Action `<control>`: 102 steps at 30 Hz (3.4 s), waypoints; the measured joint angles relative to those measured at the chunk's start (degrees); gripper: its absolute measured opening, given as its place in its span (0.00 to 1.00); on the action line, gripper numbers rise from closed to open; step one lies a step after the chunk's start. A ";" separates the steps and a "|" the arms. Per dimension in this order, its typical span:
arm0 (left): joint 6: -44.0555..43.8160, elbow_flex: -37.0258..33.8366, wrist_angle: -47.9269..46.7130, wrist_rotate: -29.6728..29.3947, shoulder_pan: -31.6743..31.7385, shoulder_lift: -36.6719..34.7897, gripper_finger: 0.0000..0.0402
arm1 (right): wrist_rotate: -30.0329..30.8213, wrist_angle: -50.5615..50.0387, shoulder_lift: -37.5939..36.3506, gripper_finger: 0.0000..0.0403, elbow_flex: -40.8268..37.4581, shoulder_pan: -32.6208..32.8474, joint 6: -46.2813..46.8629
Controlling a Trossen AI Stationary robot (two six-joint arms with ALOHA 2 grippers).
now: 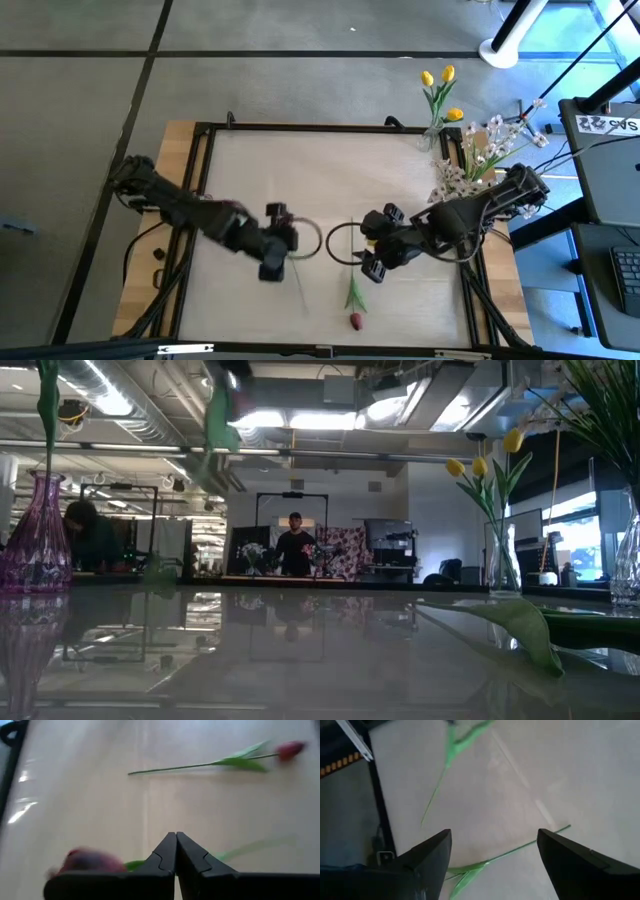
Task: Sort flowers into vase by color
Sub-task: Put the left red flower into the purple vase
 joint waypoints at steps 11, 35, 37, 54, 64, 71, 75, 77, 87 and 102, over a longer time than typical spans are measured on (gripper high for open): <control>-6.79 -5.46 2.49 7.90 26.20 6.15 0.01 | -2.30 -0.67 -0.15 0.73 13.34 0.01 -8.07; -30.38 -8.51 3.13 17.15 35.76 22.71 0.45 | -2.92 -3.44 -0.12 0.73 17.22 -1.29 -14.84; -30.22 -8.28 3.72 17.50 35.76 23.49 0.42 | -2.70 -3.46 -0.12 0.73 17.21 -1.85 -15.08; -25.01 -8.69 2.29 7.72 34.37 12.35 0.01 | -2.49 -4.83 -0.10 0.73 17.19 -6.79 -20.85; -11.46 -8.57 6.06 -9.42 28.58 -25.54 0.00 | 1.09 -3.54 -0.10 0.73 17.17 -6.77 -20.77; 4.02 -8.52 11.47 -10.72 25.29 -42.39 0.00 | 8.72 -2.13 -0.10 0.73 17.17 -7.22 -18.26; 6.65 -8.55 10.79 -5.41 25.17 -48.65 0.00 | 11.21 -0.69 -0.10 0.73 17.17 -8.90 -14.45; 5.98 -8.57 8.10 -2.54 25.18 -52.65 0.00 | 11.30 -0.07 -0.10 0.73 17.17 -9.56 -12.73; 6.86 -8.52 0.36 4.58 25.18 -65.07 0.00 | 19.67 -0.14 -0.10 0.73 17.15 -10.31 -4.26; 8.53 -22.62 3.24 6.70 25.22 -75.99 0.00 | 21.16 -0.12 -0.10 0.73 17.17 -10.18 3.24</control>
